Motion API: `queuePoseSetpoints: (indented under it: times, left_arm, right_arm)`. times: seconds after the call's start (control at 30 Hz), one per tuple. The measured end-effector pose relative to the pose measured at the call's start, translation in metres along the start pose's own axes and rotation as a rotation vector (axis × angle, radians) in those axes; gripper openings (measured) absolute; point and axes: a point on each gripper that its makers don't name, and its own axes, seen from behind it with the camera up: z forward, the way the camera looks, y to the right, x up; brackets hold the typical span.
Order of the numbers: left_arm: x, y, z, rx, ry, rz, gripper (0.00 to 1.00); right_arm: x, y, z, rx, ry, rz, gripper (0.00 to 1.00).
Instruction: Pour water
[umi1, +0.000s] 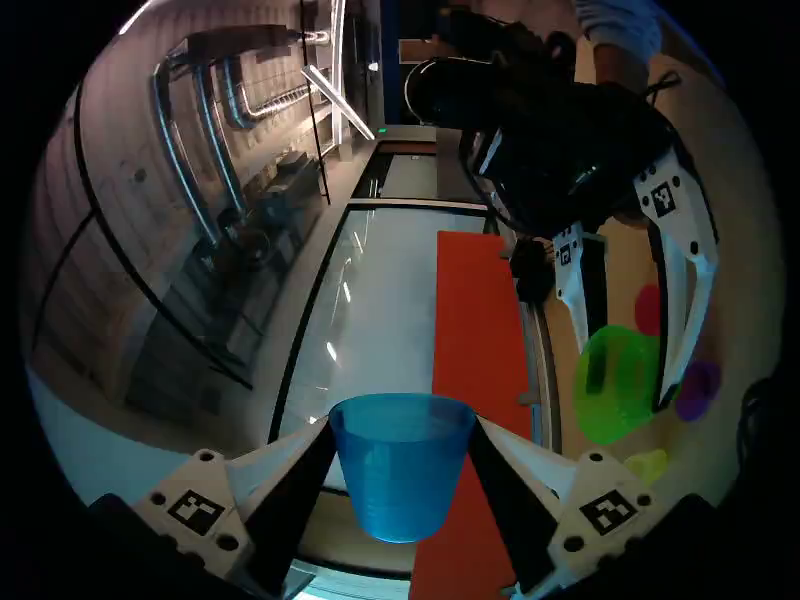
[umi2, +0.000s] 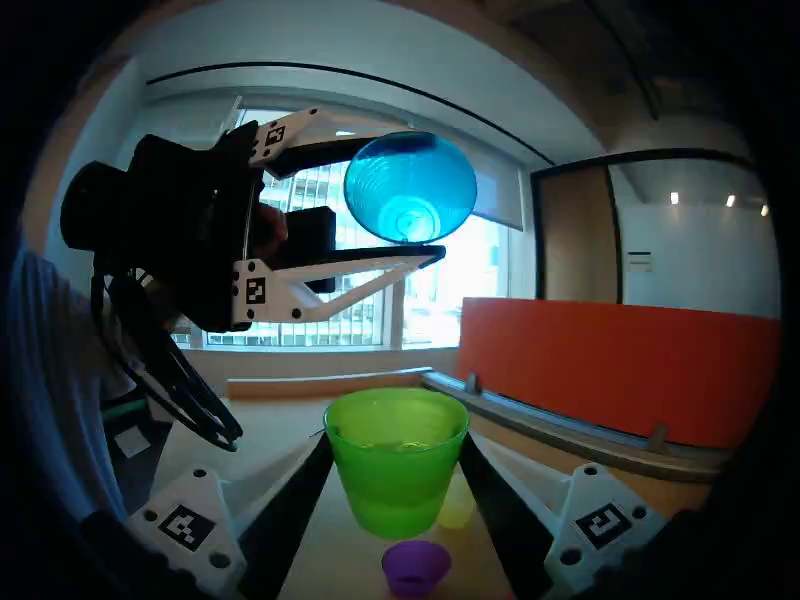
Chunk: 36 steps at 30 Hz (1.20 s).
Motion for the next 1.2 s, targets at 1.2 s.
queuePoseSetpoints:
  times: [1.2]
  left_arm:
    - [-0.056, 0.022, -0.014, -0.042, -0.041, -1.1, 0.88]
  right_arm:
    - [0.013, 0.009, -0.012, -0.024, 0.024, -0.005, 0.89]
